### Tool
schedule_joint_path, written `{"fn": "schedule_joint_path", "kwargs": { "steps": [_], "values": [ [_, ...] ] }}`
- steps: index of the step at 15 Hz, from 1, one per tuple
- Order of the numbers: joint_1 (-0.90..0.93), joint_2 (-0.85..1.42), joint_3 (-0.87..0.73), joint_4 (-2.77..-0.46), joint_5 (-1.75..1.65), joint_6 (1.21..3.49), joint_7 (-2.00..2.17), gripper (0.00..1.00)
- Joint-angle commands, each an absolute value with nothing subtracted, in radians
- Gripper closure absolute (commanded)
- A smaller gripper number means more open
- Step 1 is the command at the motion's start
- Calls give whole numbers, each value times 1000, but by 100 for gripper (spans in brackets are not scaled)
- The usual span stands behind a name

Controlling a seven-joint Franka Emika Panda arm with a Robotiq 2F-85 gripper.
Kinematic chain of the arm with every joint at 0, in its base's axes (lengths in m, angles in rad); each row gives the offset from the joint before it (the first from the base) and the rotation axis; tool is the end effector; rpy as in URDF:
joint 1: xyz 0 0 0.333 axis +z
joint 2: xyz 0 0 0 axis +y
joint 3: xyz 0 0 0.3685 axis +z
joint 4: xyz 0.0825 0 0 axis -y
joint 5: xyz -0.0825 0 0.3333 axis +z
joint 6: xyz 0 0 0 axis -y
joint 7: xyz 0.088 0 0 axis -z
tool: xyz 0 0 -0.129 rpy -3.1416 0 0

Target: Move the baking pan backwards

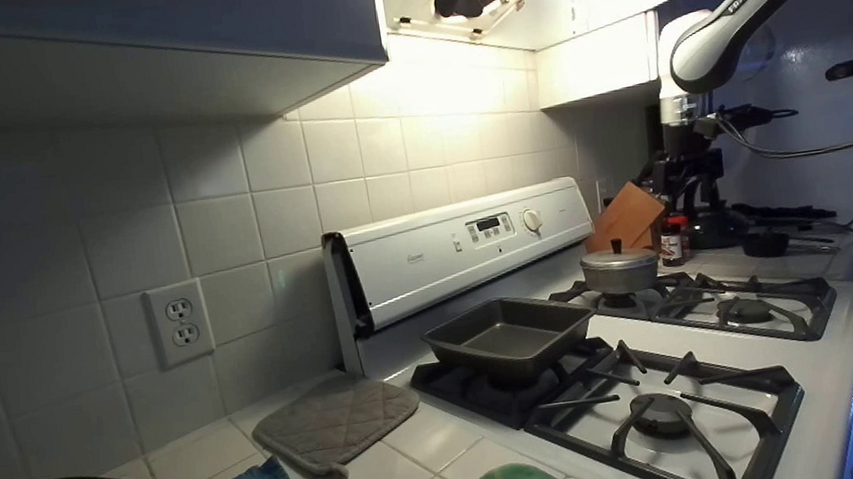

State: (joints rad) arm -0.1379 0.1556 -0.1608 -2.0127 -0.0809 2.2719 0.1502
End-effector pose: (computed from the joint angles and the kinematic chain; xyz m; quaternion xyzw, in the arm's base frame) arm 0.5366 -0.1647 0.4470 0.9781 -0.1966 0.0490 0.0483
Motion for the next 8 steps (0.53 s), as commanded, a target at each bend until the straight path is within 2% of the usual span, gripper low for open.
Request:
{"fn": "schedule_joint_path", "kwargs": {
  "steps": [1,8],
  "values": [
    [-138,156,-160,-2011,-80,2270,152,0],
    [-125,256,-188,-1920,-91,2318,477,0]
  ]
}}
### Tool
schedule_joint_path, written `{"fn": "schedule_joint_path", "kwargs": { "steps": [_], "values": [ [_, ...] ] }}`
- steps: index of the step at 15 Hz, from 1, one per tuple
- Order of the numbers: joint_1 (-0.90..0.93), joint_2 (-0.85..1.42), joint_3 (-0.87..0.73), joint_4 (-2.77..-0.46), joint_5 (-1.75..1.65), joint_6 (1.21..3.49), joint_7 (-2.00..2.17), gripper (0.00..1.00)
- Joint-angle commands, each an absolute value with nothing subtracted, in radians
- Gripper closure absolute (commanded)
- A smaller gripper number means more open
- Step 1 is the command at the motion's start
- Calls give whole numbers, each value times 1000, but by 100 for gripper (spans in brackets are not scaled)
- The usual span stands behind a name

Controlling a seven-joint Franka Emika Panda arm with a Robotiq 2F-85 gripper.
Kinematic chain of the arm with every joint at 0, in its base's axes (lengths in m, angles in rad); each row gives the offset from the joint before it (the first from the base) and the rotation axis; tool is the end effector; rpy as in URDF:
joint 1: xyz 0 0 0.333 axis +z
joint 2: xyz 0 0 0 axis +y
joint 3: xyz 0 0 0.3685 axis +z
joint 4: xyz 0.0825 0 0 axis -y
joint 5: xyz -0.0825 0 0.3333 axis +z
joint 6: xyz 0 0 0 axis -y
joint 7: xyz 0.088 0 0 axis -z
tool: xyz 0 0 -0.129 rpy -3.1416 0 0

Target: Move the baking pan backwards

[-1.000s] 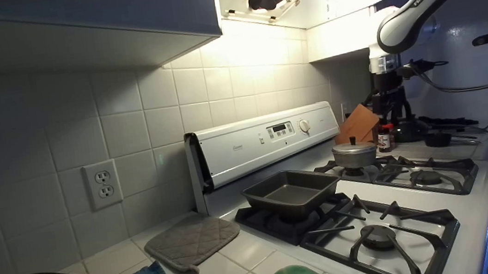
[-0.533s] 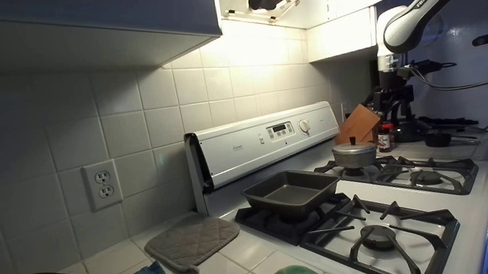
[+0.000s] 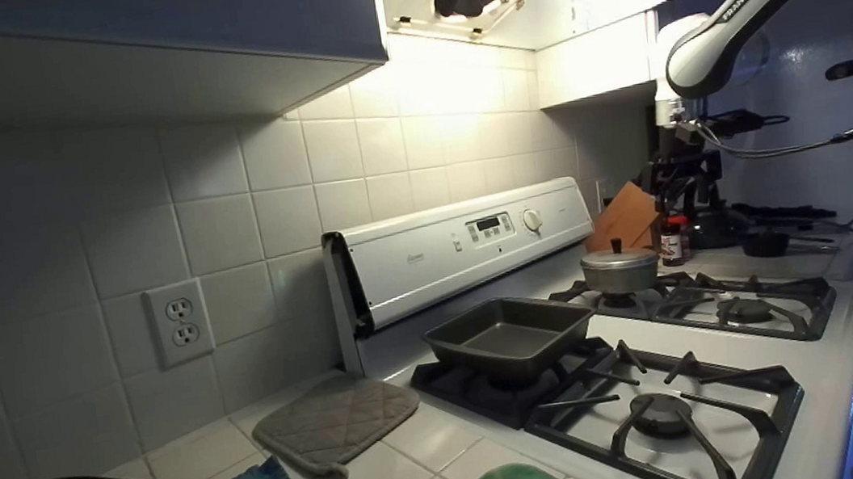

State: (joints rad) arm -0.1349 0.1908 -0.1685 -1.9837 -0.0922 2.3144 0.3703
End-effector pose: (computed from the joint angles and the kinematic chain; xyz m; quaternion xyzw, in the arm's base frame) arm 0.5513 -0.1705 0.4441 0.9501 -0.2995 0.0724 0.0494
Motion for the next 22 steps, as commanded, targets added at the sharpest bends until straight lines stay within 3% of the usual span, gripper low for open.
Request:
{"fn": "schedule_joint_path", "kwargs": {
  "steps": [1,22],
  "values": [
    [-126,277,-191,-1906,-84,2316,498,0],
    [-213,634,-249,-1537,175,2320,791,0]
  ]
}}
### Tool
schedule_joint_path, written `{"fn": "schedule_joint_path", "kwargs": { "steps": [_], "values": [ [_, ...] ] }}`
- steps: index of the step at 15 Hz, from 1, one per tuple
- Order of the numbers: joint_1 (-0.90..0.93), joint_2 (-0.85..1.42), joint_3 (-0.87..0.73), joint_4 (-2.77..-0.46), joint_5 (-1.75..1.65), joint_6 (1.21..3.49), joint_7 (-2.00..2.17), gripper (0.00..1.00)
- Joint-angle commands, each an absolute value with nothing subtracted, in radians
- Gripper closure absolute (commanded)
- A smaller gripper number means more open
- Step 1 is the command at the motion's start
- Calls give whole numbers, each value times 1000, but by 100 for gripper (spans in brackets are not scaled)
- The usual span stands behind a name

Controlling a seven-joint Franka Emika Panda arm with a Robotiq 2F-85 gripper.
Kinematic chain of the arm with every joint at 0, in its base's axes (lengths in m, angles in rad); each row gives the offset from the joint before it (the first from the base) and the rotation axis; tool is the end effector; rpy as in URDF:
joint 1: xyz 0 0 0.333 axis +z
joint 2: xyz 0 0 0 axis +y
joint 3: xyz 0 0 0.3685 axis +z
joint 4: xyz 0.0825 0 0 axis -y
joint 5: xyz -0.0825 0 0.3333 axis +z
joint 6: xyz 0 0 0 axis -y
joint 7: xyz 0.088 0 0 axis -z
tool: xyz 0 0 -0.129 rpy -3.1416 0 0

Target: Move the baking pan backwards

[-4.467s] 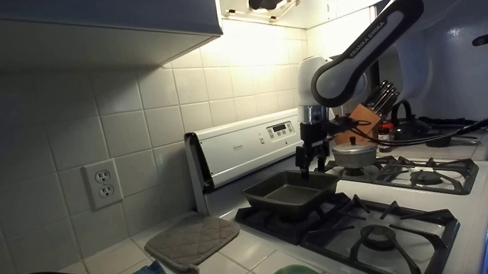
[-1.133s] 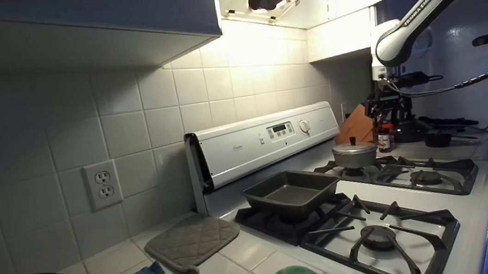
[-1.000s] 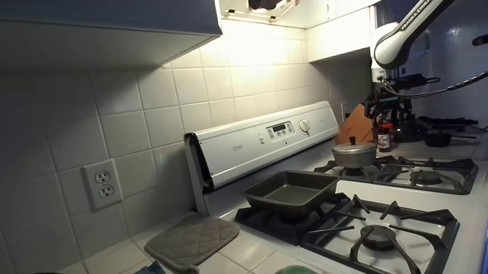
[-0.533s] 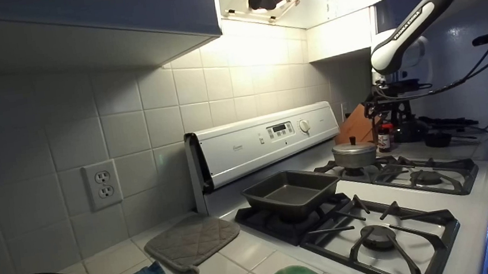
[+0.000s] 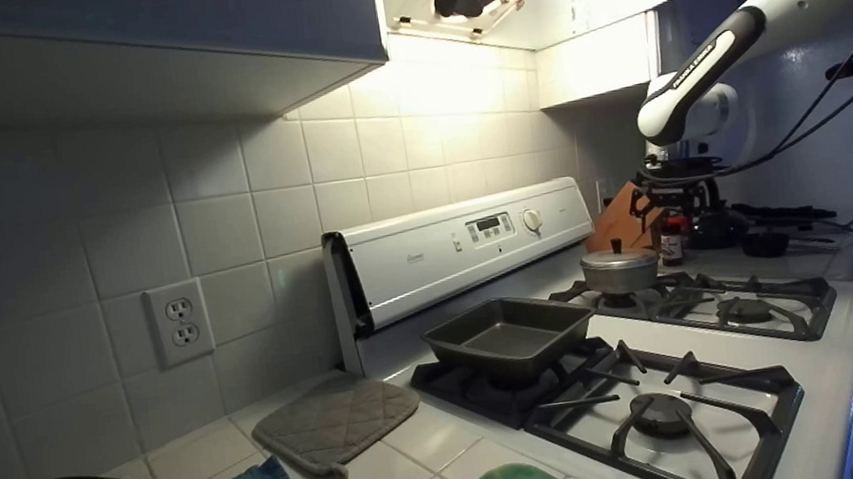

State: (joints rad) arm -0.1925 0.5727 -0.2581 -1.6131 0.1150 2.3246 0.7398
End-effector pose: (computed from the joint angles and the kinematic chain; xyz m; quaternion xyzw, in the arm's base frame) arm 0.6393 -0.2690 0.3674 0.8191 -0.5676 0.0820 0.0110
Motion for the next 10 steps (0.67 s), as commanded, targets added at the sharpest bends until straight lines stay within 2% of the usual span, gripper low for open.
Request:
{"fn": "schedule_joint_path", "kwargs": {
  "steps": [1,10],
  "values": [
    [-217,644,-247,-1524,191,2319,807,0],
    [-236,736,-208,-1444,291,2325,882,0]
  ]
}}
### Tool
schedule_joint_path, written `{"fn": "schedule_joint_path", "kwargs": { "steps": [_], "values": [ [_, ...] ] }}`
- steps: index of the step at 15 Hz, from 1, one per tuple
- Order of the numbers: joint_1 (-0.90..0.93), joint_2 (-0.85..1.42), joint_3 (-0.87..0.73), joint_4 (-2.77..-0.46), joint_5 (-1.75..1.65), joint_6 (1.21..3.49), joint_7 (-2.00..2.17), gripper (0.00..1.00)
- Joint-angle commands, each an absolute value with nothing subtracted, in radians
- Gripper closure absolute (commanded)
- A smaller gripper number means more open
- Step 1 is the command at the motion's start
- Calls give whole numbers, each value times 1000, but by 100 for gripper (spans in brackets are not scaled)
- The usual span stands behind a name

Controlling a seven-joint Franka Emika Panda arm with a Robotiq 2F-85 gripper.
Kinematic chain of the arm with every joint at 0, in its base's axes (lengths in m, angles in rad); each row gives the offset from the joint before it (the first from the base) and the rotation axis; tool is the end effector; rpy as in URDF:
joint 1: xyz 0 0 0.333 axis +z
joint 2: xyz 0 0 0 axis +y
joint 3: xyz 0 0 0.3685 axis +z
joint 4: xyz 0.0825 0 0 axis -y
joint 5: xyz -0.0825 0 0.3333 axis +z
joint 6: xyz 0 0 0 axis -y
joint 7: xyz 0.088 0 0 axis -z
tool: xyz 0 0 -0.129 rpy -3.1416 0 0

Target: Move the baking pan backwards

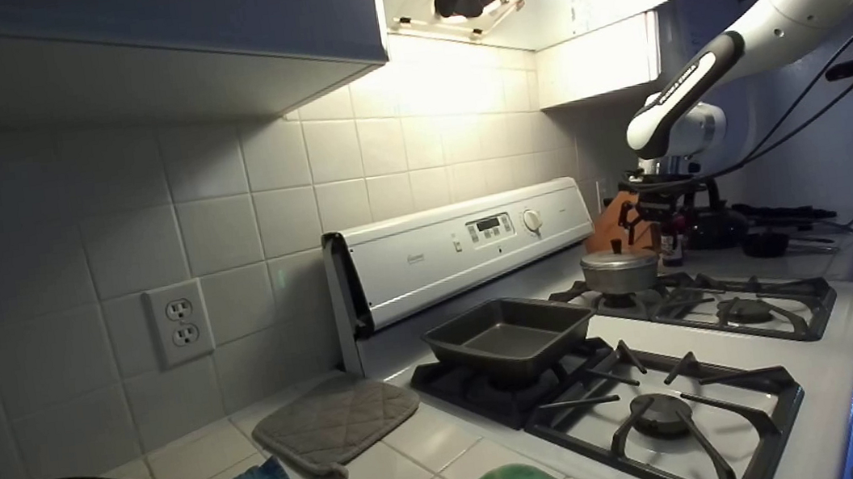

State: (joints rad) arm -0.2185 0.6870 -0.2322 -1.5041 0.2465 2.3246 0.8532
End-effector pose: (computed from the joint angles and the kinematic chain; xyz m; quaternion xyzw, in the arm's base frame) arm 0.6681 -0.2730 0.3321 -0.7633 0.6408 -0.0711 0.0399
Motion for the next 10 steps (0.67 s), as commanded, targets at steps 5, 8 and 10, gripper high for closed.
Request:
{"fn": "schedule_joint_path", "kwargs": {
  "steps": [5,8,10],
  "values": [
    [-239,776,-187,-1409,325,2332,903,0],
    [-249,797,-171,-1383,351,2317,904,0],
    [-258,810,-159,-1366,369,2306,904,0]
  ]
}}
